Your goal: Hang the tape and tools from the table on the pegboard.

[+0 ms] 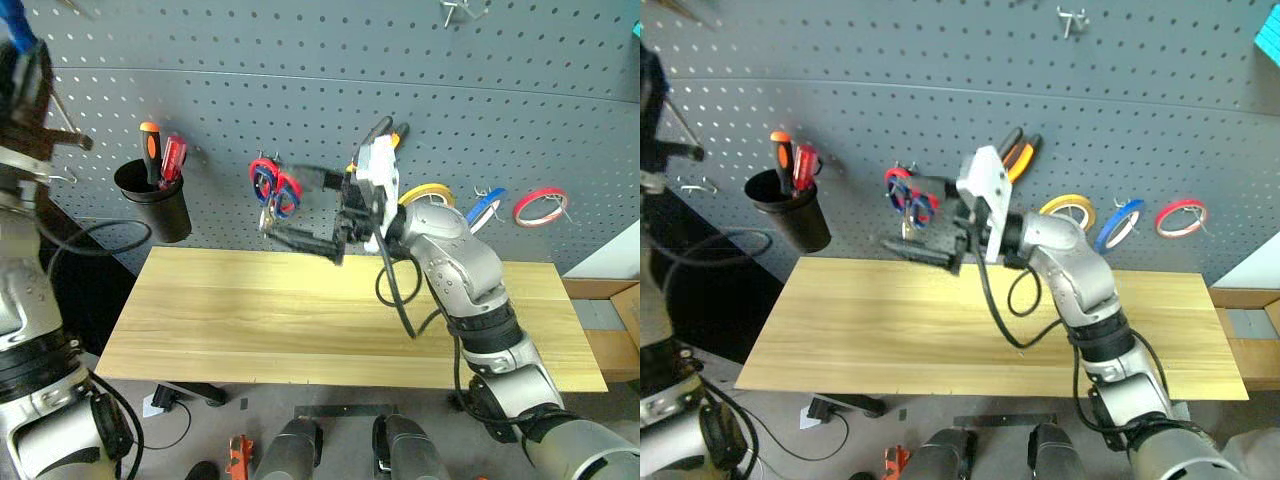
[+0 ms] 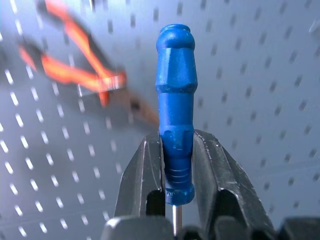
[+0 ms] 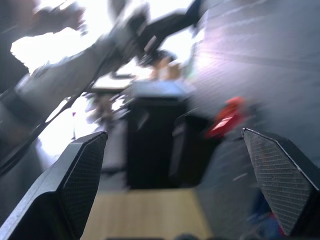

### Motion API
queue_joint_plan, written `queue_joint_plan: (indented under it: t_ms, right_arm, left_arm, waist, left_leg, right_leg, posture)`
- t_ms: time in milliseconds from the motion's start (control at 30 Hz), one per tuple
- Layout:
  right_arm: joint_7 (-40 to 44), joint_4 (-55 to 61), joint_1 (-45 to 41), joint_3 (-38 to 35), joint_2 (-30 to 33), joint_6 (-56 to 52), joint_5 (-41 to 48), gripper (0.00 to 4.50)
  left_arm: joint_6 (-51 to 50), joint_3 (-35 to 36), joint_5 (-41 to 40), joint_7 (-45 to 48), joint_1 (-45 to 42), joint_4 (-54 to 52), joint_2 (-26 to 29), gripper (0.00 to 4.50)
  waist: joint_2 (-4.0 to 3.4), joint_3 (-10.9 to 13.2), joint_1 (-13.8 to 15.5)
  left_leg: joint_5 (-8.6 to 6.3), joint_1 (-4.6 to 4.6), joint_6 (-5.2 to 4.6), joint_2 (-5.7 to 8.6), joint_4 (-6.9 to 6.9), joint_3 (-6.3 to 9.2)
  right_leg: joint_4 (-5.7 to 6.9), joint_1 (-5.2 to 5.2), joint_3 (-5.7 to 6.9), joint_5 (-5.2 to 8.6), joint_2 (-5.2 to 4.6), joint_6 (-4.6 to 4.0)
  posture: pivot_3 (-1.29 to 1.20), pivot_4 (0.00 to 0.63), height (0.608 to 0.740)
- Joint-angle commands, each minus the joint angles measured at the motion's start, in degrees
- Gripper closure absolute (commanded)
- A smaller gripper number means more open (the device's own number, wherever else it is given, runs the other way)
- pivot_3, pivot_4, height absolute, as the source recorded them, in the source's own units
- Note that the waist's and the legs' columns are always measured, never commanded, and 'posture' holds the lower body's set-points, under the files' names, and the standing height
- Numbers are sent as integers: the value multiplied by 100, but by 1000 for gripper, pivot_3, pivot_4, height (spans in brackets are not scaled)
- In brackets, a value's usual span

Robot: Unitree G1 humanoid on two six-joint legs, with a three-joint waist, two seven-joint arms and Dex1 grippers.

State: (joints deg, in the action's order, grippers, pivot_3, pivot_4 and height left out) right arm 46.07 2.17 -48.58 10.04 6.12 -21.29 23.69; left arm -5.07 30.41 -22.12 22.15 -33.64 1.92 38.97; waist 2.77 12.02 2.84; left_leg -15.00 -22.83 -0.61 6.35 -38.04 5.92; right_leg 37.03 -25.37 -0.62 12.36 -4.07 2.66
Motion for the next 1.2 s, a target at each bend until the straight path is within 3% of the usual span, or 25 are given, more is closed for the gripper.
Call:
queue_joint_plan:
  t_ms: [33, 333, 567, 967, 1000, 1133, 1200]
  right_arm:
    - [-117, 269, -84, -142, -41, 7, 113, 0]
    - [-253, 454, -24, -88, -23, -61, 88, 0]
    - [-219, 327, -94, -96, 123, 42, -9, 0]
    - [-29, -31, -325, -140, 260, 315, -121, 0]
    - [19, -11, -308, -148, 292, 304, -106, 0]
    - [710, 459, 81, -186, 740, -118, 434, 0]
    - [900, 588, 291, -152, 910, -234, 575, 0]
  left_arm:
    - [697, -118, 142, 66, -296, 515, -111, 4052]
    - [1218, -439, 253, 218, -48, 1546, -600, 4052]
    - [588, -379, 184, -290, 497, 972, -755, 4052]
    - [414, -186, -129, -7, 850, 324, -544, 56]
    - [338, -154, -301, 144, 943, 99, -507, 21]
    - [-1224, 504, -2848, 713, 1653, -1537, -357, 21]
    - [-1837, 643, -3550, 1038, 2314, -1946, -223, 21]
  waist:
    - [2, -1, -8]
    - [3, -4, -144]
    - [-5, -53, -212]
    - [4, -105, -271]
    - [4, -105, -277]
    - [5, -105, -288]
    - [2, -106, -294]
  left_leg:
    - [0, -1, 0, 0, -1, 1]
    - [0, -4, -1, 0, -4, 4]
    - [0, -3, -1, -4, -3, 1]
    - [0, 2, -1, -2, -7, -3]
    - [0, 1, -1, -2, -7, -5]
    - [-1, -5, -2, -4, -7, -2]
    - [-2, -3, -4, -7, -6, 2]
  right_leg:
    - [-1, 0, 2, 0, 0, 0]
    - [1, 2, 4, 0, -2, 0]
    - [7, -1, 0, 0, -2, 0]
    - [10, 3, -3, -1, -2, 0]
    - [10, 2, -5, -1, -2, 0]
    - [4, 3, -9, -1, -4, -1]
    - [2, 5, -18, -1, -5, -1]
  posture:
    - [131, 162, 740]
    - [88, 145, 740]
    - [81, 126, 740]
    - [85, 112, 740]
    - [88, 116, 740]
    - [98, 134, 740]
    - [96, 136, 740]
